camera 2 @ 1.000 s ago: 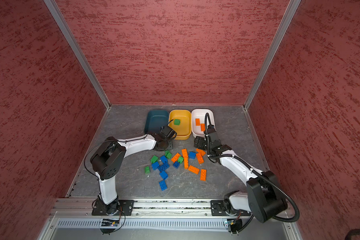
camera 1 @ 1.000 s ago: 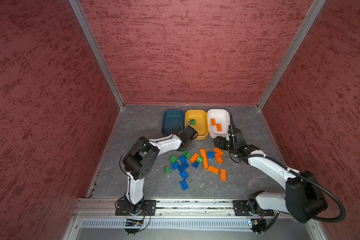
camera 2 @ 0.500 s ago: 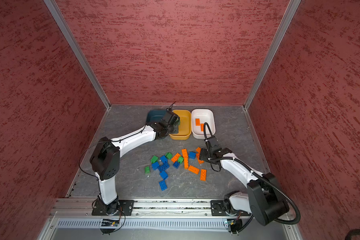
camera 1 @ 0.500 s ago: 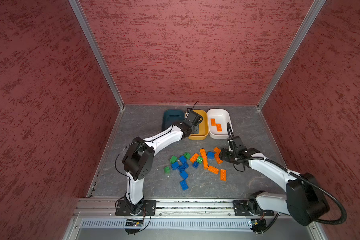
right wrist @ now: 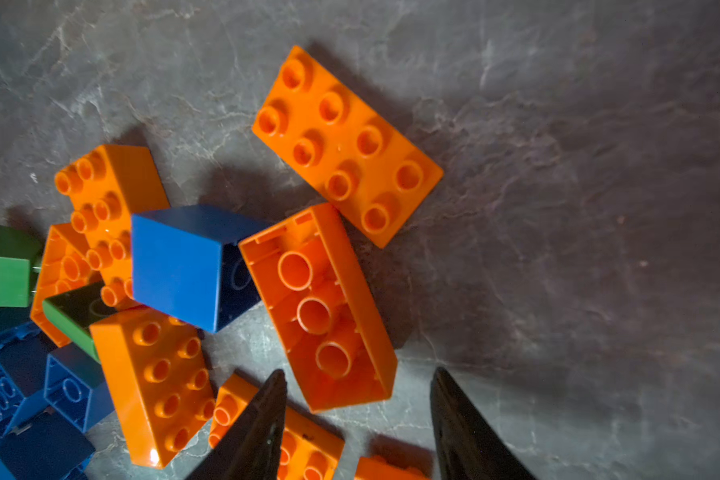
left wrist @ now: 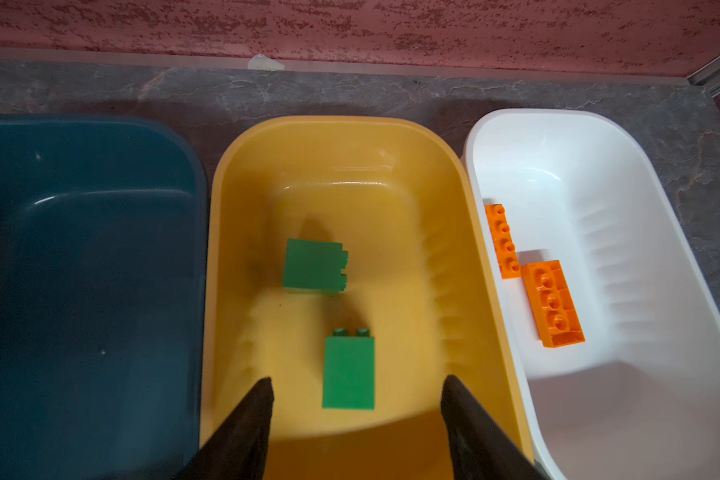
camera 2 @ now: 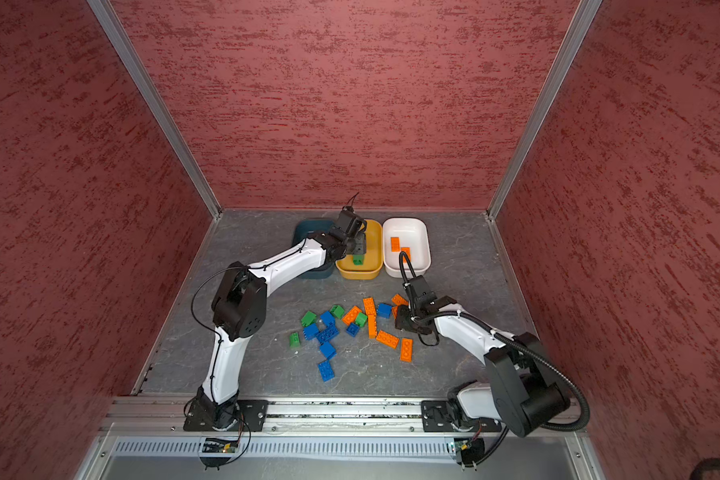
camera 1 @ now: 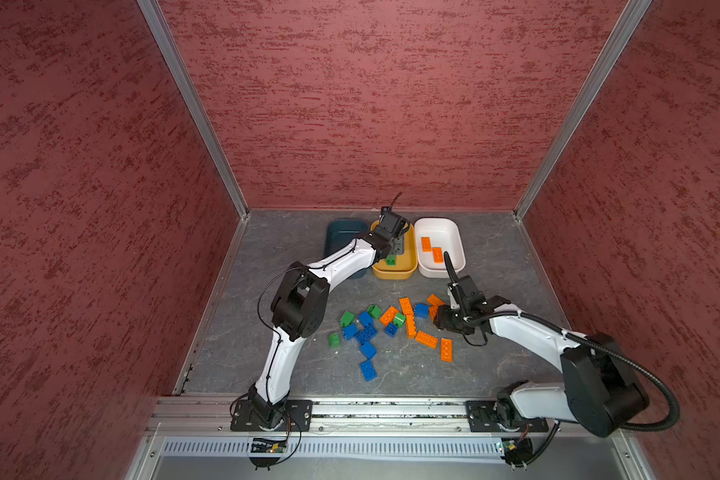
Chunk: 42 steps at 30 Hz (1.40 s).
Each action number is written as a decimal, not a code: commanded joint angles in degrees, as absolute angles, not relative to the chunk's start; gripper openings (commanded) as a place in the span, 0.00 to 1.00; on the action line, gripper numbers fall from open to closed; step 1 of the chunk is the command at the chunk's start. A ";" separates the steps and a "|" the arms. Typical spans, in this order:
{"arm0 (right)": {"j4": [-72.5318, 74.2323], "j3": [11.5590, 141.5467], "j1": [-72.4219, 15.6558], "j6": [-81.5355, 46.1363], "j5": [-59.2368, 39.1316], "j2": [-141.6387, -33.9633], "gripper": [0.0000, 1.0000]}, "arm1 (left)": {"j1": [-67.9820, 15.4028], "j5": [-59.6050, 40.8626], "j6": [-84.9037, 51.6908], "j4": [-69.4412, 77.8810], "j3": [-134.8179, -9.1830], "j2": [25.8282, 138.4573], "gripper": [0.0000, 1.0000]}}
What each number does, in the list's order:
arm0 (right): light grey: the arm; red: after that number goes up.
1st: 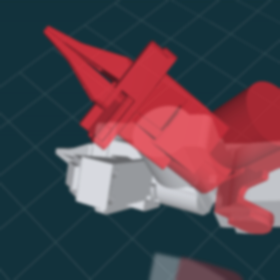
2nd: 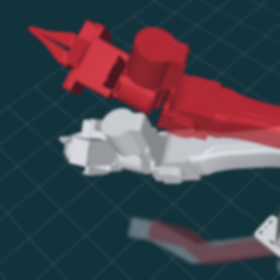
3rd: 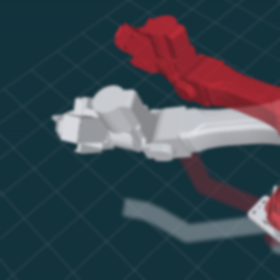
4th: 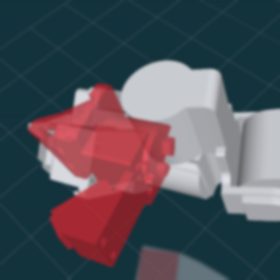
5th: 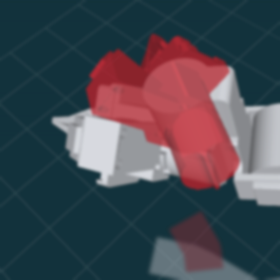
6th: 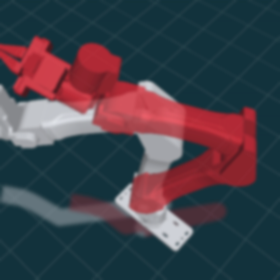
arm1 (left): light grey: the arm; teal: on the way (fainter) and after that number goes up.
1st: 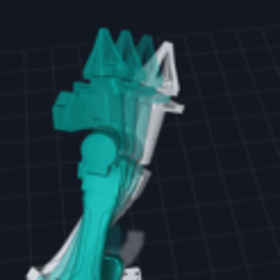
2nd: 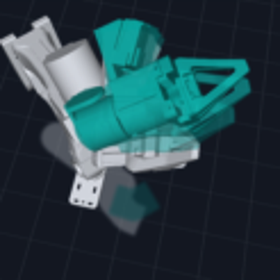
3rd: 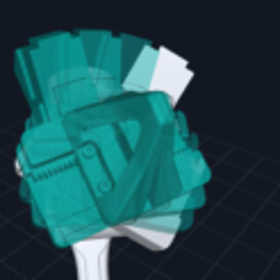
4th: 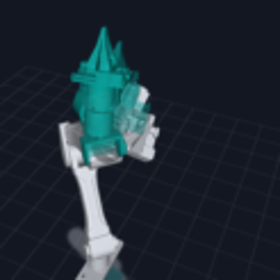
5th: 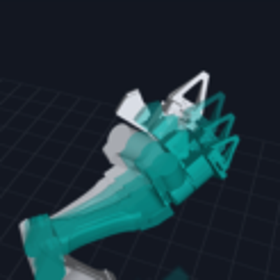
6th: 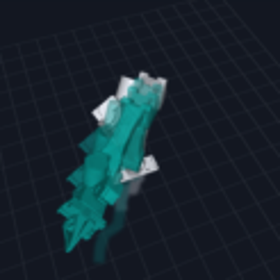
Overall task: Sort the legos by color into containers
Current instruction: 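Drop the green brick in the yellow bin while the right gripper nears orange bricks, then lower the right gripper onto an orange brick and grasp it, then carry the orange brick into the white bin and release it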
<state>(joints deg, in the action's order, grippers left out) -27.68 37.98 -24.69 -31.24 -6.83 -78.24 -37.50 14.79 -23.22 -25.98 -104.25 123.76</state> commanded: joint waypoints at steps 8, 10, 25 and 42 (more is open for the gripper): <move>-29.89 43.19 -27.63 -27.57 -0.88 -82.97 0.52 | -37.58 10.02 -24.26 -22.69 -98.45 117.05 0.96; -30.71 44.12 -28.26 -27.33 0.61 -85.21 0.50 | -37.61 9.15 -24.52 -22.72 -97.37 116.04 1.00; -31.76 45.72 -30.41 -26.54 6.57 -83.94 0.27 | -38.41 8.59 -25.31 -18.20 -88.51 109.83 0.99; -13.42 53.89 -16.33 -17.07 -1.12 -82.46 0.16 | -39.69 11.23 -25.15 -19.85 -86.03 107.45 0.99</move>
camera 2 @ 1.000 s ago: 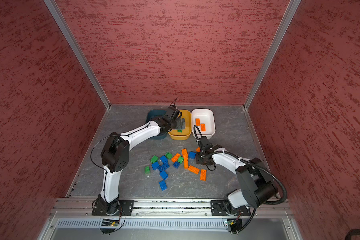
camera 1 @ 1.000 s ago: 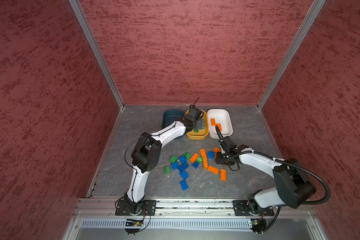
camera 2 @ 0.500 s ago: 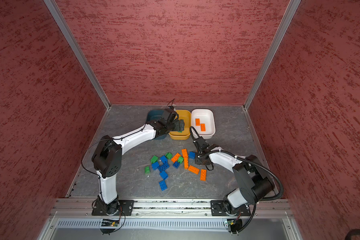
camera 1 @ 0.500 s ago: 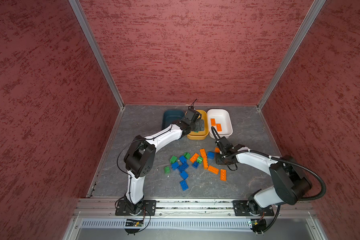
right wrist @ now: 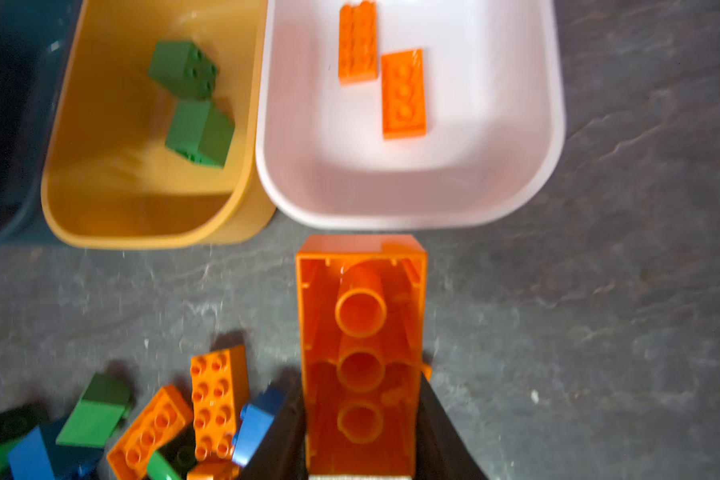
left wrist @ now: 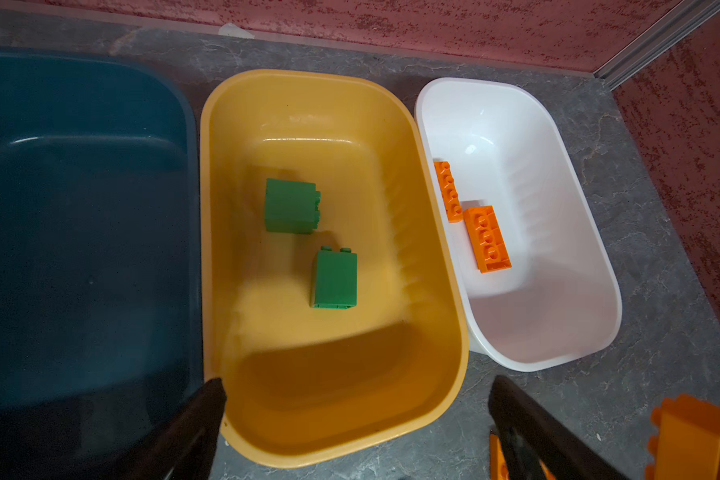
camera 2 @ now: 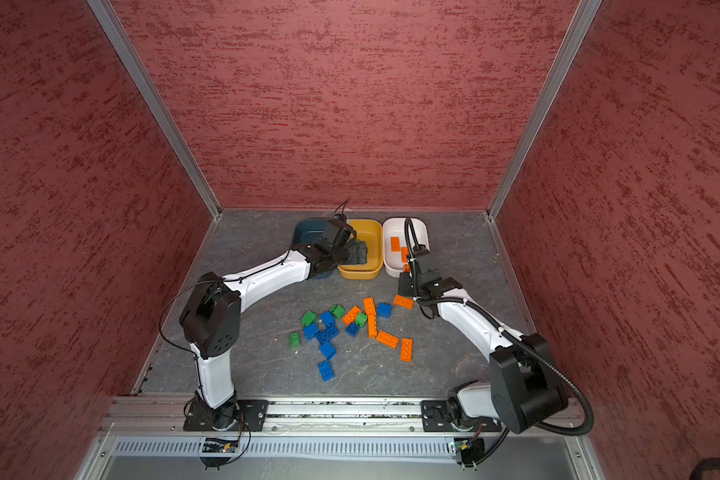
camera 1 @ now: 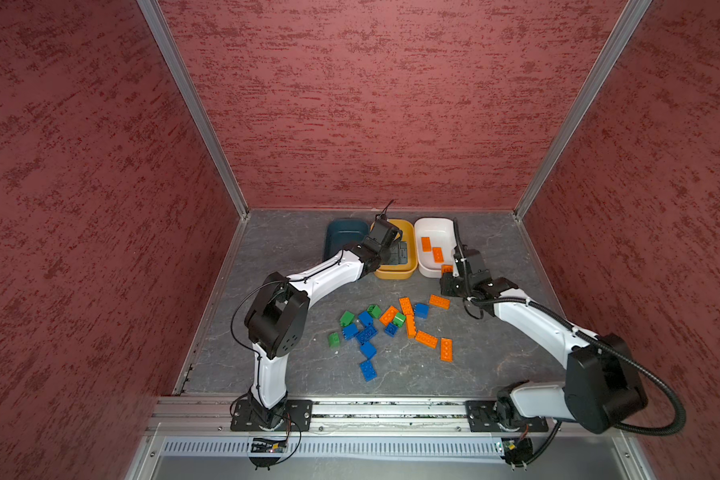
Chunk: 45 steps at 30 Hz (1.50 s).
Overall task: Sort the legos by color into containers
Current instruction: 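Carry the orange brick into the white bin and release it, then move the right gripper back to the pile above another orange brick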
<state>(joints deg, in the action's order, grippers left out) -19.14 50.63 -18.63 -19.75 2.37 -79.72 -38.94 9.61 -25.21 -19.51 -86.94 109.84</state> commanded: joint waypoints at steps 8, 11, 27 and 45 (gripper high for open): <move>-17.30 70.11 -13.10 -14.50 0.77 -99.13 0.19 | -40.48 12.62 -24.87 -19.84 -82.49 105.39 1.00; -19.58 75.79 -13.04 -14.68 2.16 -104.39 0.21 | -40.49 13.07 -25.48 -20.10 -81.42 104.77 0.99; -25.88 82.93 -13.10 -16.35 9.50 -109.71 0.51 | -40.42 13.67 -26.45 -20.35 -80.86 104.57 0.99; -27.24 57.21 -13.39 -15.47 -8.27 -85.55 0.65 | -40.22 12.99 -27.07 -20.64 -81.12 105.91 1.00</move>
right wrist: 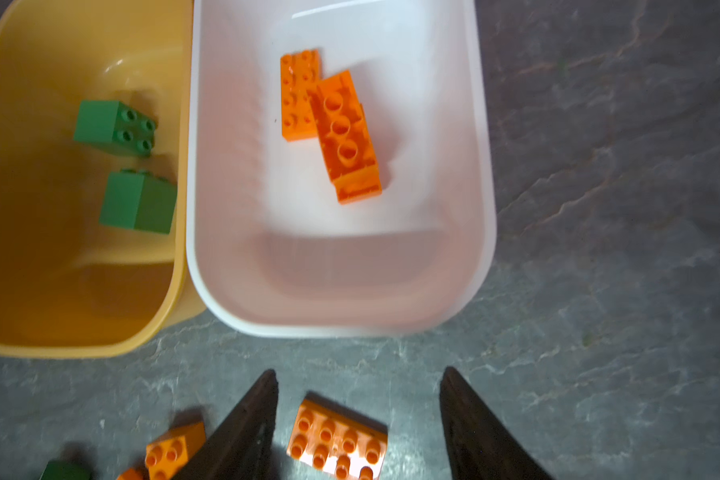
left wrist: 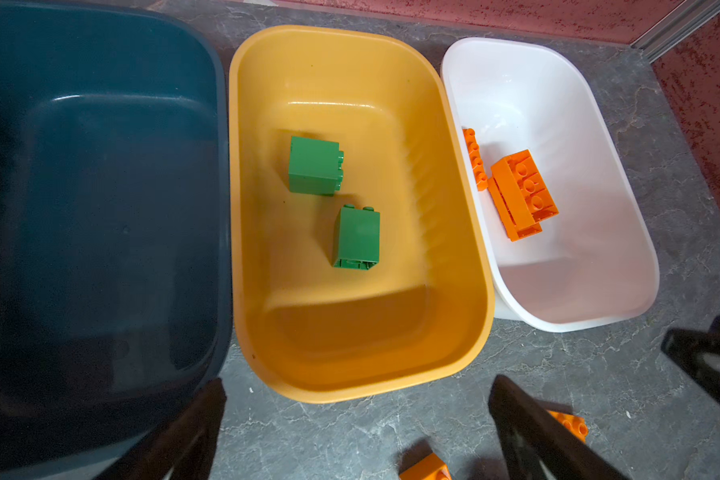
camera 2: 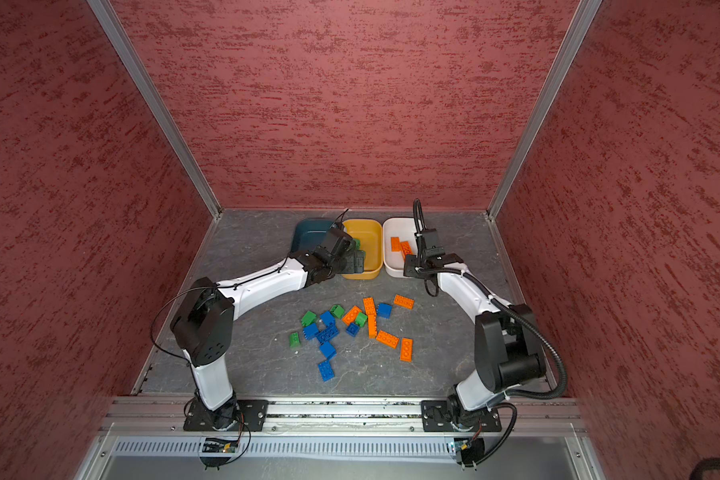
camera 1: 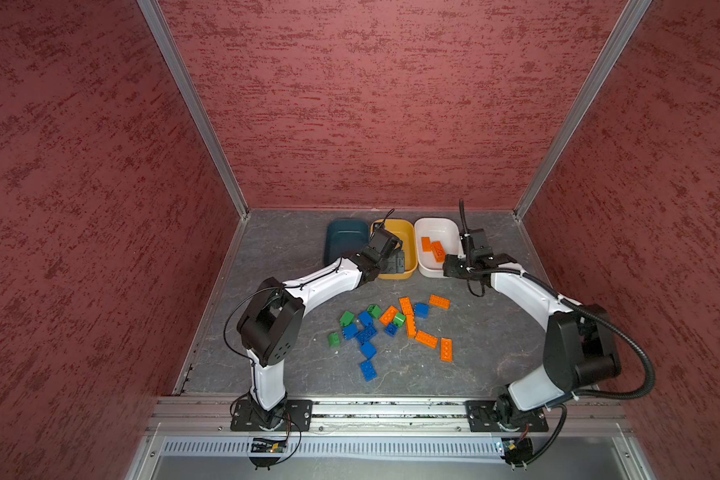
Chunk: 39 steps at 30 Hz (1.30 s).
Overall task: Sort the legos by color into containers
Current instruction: 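Move the right gripper back to the pile above another orange brick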
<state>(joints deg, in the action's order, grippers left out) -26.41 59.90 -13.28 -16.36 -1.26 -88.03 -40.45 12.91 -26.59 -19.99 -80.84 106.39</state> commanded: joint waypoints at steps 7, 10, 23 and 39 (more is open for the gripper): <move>-29.51 50.71 -15.49 -12.17 -9.52 -84.72 0.71 | -40.00 12.86 -27.41 -20.80 -81.12 106.12 0.99; -29.51 51.97 -15.90 -9.83 -8.05 -87.62 0.72 | -39.81 12.09 -27.44 -20.82 -81.49 106.52 0.99; -29.23 56.84 -19.72 -6.49 -5.26 -98.46 0.71 | -39.73 13.18 -28.26 -22.08 -80.75 106.19 0.99; -35.95 54.64 -23.01 -11.81 2.13 -96.19 0.54 | -39.59 12.57 -28.48 -22.05 -81.15 107.36 0.99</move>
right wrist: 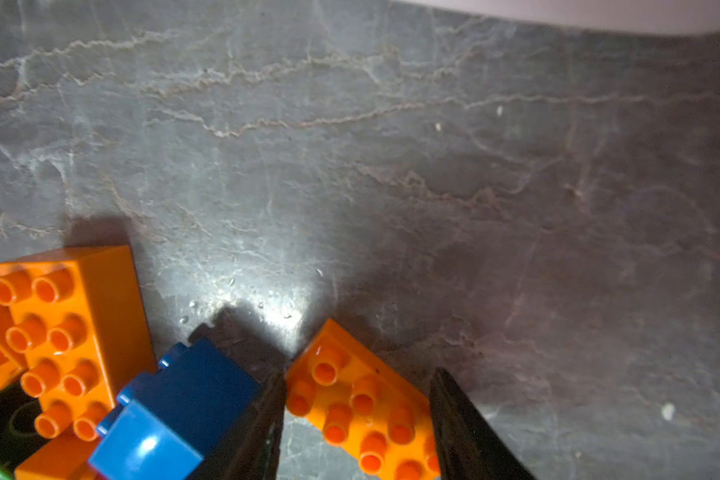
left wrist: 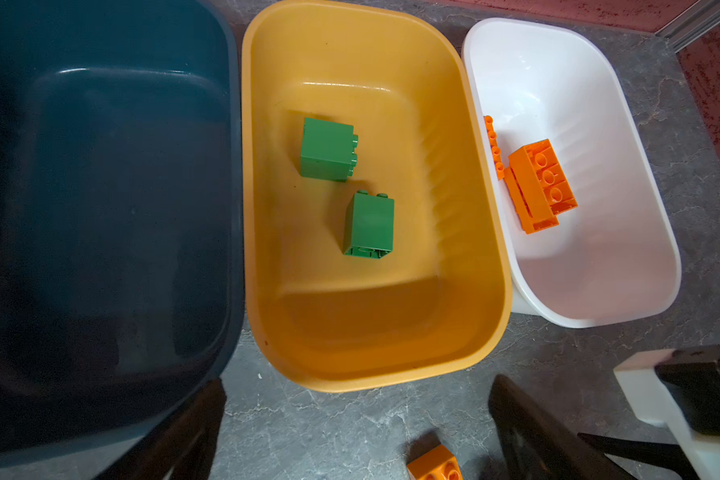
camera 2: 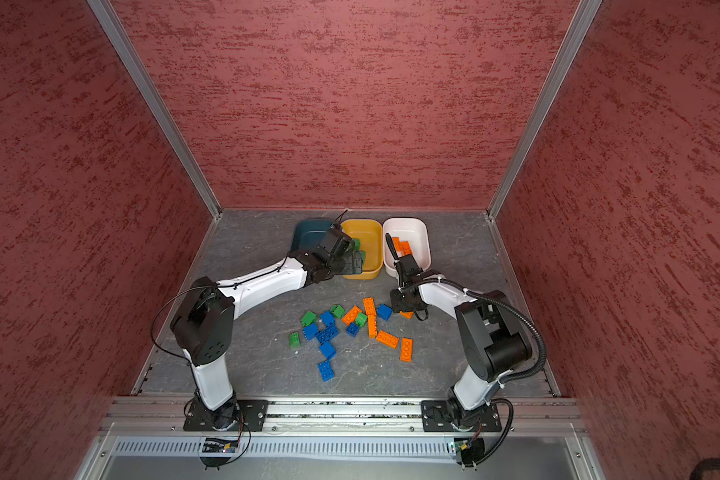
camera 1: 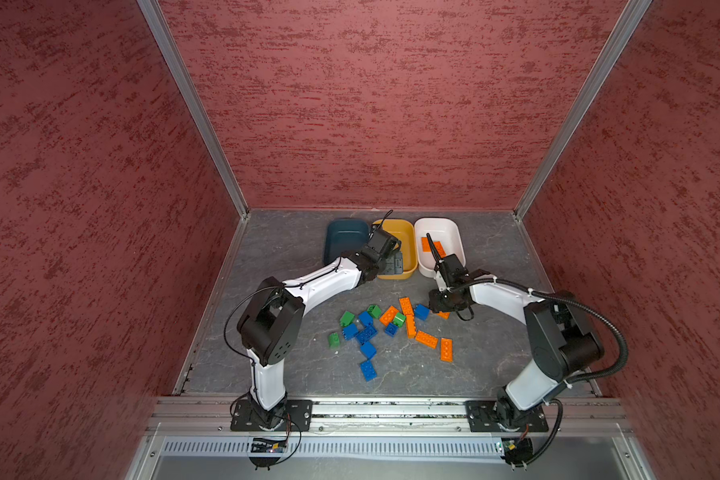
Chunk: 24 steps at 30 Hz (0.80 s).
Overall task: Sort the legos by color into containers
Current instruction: 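Move the right gripper back to the pile above another orange brick, then close the right gripper on the orange brick and lift it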
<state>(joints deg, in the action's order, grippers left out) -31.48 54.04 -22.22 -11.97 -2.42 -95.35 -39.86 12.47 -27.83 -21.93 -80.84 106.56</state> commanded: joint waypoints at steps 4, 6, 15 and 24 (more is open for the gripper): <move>-35.52 56.49 -23.29 -9.47 3.19 -98.42 0.57 | -39.60 12.66 -28.48 -22.19 -81.12 107.38 0.99; -35.83 57.68 -23.36 -8.56 3.83 -99.79 0.58 | -39.53 12.75 -28.48 -22.30 -81.15 107.37 0.99; -38.75 57.56 -23.45 -8.80 2.72 -99.67 0.58 | -39.49 12.94 -28.65 -22.73 -80.95 107.40 0.99; -37.80 55.39 -23.38 -16.43 2.13 -91.26 0.72 | -39.50 12.44 -28.56 -23.12 -81.56 108.05 0.99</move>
<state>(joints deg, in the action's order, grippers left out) -37.23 55.83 -23.16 -12.73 1.61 -95.00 -39.81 12.45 -28.27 -22.37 -80.84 106.94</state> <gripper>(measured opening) 0.705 0.994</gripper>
